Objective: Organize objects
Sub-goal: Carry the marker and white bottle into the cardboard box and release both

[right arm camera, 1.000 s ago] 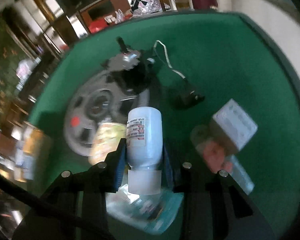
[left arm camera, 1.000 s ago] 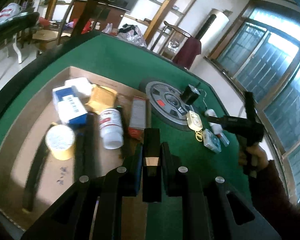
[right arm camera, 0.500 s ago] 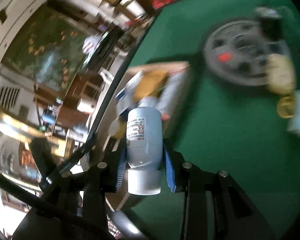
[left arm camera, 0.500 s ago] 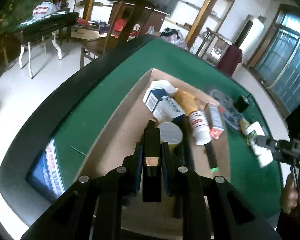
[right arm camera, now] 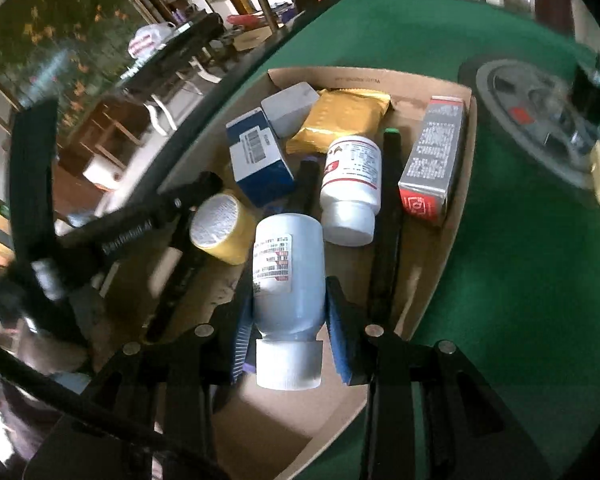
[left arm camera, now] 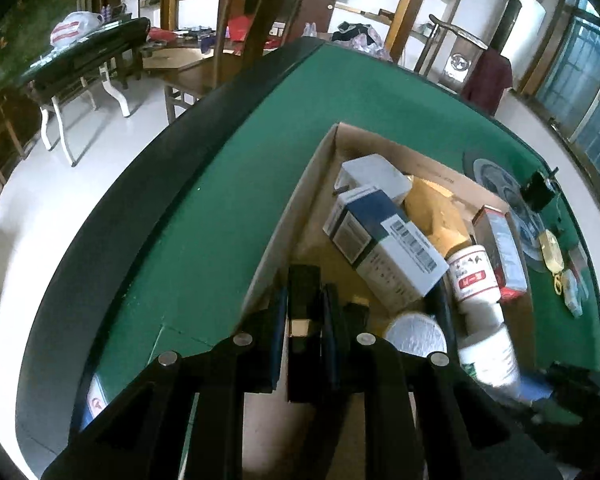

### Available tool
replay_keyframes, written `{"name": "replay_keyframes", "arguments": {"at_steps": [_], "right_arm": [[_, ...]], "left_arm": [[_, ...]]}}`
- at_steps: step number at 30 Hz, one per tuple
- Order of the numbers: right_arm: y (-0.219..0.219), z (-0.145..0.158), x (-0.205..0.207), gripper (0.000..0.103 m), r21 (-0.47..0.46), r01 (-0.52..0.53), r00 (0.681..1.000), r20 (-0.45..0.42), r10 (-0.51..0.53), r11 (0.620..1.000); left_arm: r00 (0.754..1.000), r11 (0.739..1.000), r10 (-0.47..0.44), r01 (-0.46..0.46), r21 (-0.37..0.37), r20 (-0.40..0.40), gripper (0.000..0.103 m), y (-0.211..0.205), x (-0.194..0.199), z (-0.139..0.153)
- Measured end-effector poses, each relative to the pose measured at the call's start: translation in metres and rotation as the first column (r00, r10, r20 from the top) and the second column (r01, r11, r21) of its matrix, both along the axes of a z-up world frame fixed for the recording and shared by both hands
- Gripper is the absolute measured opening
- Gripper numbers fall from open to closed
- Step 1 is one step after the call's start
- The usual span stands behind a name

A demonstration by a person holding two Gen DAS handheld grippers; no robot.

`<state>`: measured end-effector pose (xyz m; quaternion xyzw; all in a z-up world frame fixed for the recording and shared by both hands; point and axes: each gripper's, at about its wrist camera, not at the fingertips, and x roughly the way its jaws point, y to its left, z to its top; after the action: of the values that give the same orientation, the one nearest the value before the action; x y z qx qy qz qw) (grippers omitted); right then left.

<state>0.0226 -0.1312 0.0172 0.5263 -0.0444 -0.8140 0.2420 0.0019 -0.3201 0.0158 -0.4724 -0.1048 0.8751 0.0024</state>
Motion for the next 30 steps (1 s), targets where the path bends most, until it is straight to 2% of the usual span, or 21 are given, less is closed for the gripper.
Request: {"name": "replay_keyframes", "arguments": {"at_steps": [3,6,10,11,13,17,21,23,26,27,28,30], "right_arm": [[-0.005,0.003,0.003,0.032,0.089,0.002,0.998,-0.064,0.004,0.996],[-0.004,0.009,0.007,0.033,0.112,0.008,0.994,-0.105,0.004,0.994],[0.016,0.027,0.016,0.034,0.042,0.054,0.983,-0.177,-0.046,0.998],[0.023,0.032,0.018,0.040,0.028,0.088,0.975,-0.206,-0.080,0.996],[0.038,0.038,0.019,0.045,-0.007,0.135,0.963,-0.236,-0.133,0.991],[0.058,0.038,0.019,0.045,-0.057,0.207,0.949,-0.232,-0.215,0.977],[0.072,0.036,0.017,0.045,-0.090,0.239,0.943,-0.217,-0.253,0.967],[0.076,0.034,0.019,0.045,-0.100,0.254,0.938,-0.216,-0.270,0.962],[0.089,0.034,0.025,0.045,-0.108,0.283,0.926,-0.228,-0.301,0.953],[0.093,0.035,0.027,0.045,-0.113,0.297,0.920,-0.233,-0.316,0.948],[0.099,0.034,0.027,0.045,-0.120,0.305,0.915,-0.237,-0.325,0.945],[0.106,0.040,0.034,0.045,-0.133,0.317,0.905,-0.254,-0.341,0.939]], "left_arm": [[1.000,1.000,0.003,-0.003,0.020,-0.007,0.016,-0.002,0.004,0.001],[1.000,1.000,0.014,-0.014,0.018,-0.010,0.020,0.001,0.008,0.000],[0.999,0.999,0.028,-0.028,-0.028,-0.029,0.030,0.009,0.016,0.002],[0.999,0.999,0.032,-0.033,-0.028,-0.028,0.030,0.011,0.017,0.002],[0.998,0.998,0.047,-0.048,-0.042,-0.031,0.031,0.012,0.019,0.002],[0.996,0.994,0.075,-0.078,-0.075,-0.040,0.031,0.018,0.028,0.003],[0.995,0.993,0.080,-0.085,-0.083,-0.060,0.031,0.023,0.034,0.005],[0.988,0.993,0.107,-0.112,-0.041,-0.112,0.031,0.021,0.043,0.013],[0.978,0.991,0.137,-0.133,0.035,-0.157,0.044,0.028,0.060,0.030],[0.971,0.990,0.142,-0.136,0.045,-0.193,0.055,0.035,0.069,0.041],[0.963,0.989,0.146,-0.140,0.043,-0.226,0.067,0.042,0.076,0.051],[0.936,0.988,0.156,-0.154,0.029,-0.315,0.073,0.055,0.092,0.075]]}}
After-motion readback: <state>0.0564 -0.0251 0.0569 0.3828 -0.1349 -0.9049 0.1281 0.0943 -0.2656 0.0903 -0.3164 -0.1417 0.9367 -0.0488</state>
